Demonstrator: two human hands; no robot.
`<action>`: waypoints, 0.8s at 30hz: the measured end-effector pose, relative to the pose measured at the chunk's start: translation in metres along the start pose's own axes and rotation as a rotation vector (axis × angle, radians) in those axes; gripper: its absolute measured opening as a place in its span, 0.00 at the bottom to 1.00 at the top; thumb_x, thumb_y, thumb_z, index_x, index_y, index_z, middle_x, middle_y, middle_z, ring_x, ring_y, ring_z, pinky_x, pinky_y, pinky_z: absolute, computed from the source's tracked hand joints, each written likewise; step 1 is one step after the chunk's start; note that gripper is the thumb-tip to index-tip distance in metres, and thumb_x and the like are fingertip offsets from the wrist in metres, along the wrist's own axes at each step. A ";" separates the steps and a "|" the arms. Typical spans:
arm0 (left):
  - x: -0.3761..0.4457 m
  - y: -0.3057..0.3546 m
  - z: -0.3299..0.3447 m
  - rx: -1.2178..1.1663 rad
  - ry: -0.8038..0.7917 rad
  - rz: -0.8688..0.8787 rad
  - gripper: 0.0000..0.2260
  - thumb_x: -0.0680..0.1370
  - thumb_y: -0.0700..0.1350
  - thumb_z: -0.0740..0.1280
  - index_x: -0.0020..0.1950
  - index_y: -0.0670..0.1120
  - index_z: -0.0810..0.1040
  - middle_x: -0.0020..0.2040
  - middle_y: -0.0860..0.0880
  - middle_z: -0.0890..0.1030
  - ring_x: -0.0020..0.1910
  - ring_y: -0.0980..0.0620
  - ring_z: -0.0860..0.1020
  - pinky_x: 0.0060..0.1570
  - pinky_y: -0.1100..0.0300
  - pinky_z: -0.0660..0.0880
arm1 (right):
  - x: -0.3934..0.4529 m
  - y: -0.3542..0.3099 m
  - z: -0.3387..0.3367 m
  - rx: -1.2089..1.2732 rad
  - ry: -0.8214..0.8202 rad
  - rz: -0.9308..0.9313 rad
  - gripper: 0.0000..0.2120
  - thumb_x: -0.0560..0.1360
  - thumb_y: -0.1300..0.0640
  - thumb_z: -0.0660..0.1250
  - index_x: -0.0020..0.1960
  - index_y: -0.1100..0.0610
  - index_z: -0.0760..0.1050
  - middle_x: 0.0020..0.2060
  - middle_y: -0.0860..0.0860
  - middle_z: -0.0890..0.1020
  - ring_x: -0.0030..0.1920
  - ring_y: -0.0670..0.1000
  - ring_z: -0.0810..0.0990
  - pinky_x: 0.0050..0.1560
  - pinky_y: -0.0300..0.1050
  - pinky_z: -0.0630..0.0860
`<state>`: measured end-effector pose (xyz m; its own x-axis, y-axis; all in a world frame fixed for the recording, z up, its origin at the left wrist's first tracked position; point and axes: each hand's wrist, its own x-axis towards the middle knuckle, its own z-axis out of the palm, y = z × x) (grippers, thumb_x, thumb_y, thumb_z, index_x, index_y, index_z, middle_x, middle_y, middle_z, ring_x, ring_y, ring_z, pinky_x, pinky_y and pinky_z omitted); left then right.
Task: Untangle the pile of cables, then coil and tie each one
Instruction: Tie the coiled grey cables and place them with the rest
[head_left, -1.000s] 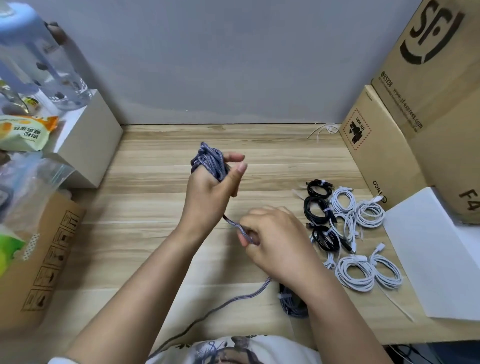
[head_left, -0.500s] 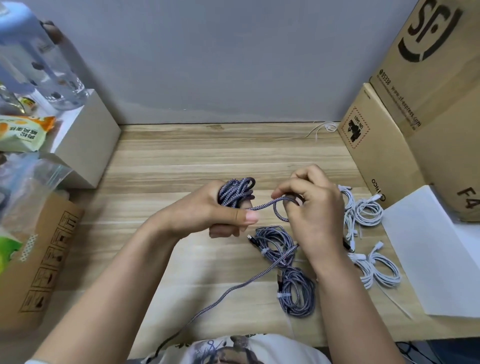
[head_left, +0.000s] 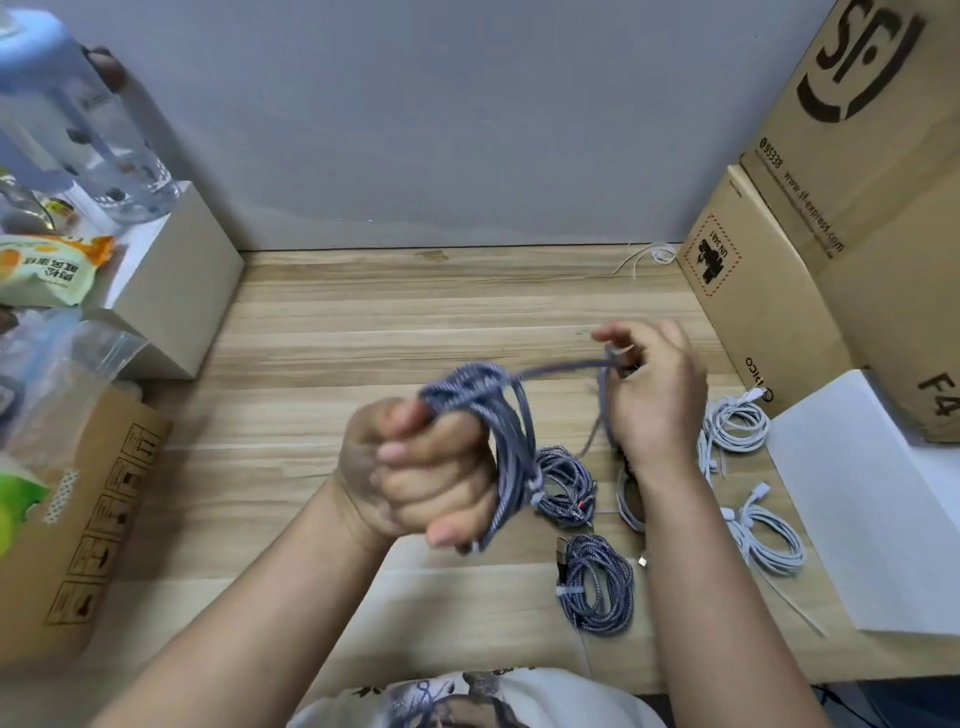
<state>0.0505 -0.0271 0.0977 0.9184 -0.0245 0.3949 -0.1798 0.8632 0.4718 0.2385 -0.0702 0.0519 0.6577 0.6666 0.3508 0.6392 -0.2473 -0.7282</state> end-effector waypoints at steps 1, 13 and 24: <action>0.003 0.005 0.004 -0.041 0.039 0.100 0.10 0.78 0.44 0.63 0.36 0.47 0.69 0.18 0.55 0.60 0.17 0.55 0.58 0.39 0.60 0.73 | -0.003 0.002 0.003 -0.029 -0.123 -0.008 0.12 0.70 0.68 0.69 0.44 0.51 0.82 0.44 0.46 0.79 0.43 0.51 0.79 0.39 0.42 0.72; 0.011 0.050 -0.026 -0.095 0.844 0.839 0.13 0.76 0.39 0.64 0.59 0.34 0.71 0.28 0.48 0.71 0.28 0.51 0.73 0.48 0.56 0.77 | -0.059 -0.039 0.008 -0.228 -0.882 -0.222 0.12 0.73 0.64 0.60 0.43 0.50 0.78 0.48 0.48 0.75 0.49 0.54 0.76 0.46 0.46 0.69; 0.004 0.010 -0.048 0.989 1.137 0.170 0.08 0.72 0.43 0.66 0.49 0.41 0.74 0.27 0.50 0.73 0.35 0.58 0.75 0.50 0.57 0.72 | -0.054 -0.063 -0.024 -0.292 -0.526 -0.429 0.10 0.65 0.55 0.56 0.30 0.52 0.74 0.36 0.45 0.78 0.28 0.54 0.77 0.25 0.40 0.66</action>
<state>0.0694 0.0061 0.0662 0.5554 0.8273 -0.0847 -0.0407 0.1288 0.9908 0.1727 -0.1074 0.0933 0.0945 0.9778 0.1873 0.9255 -0.0170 -0.3784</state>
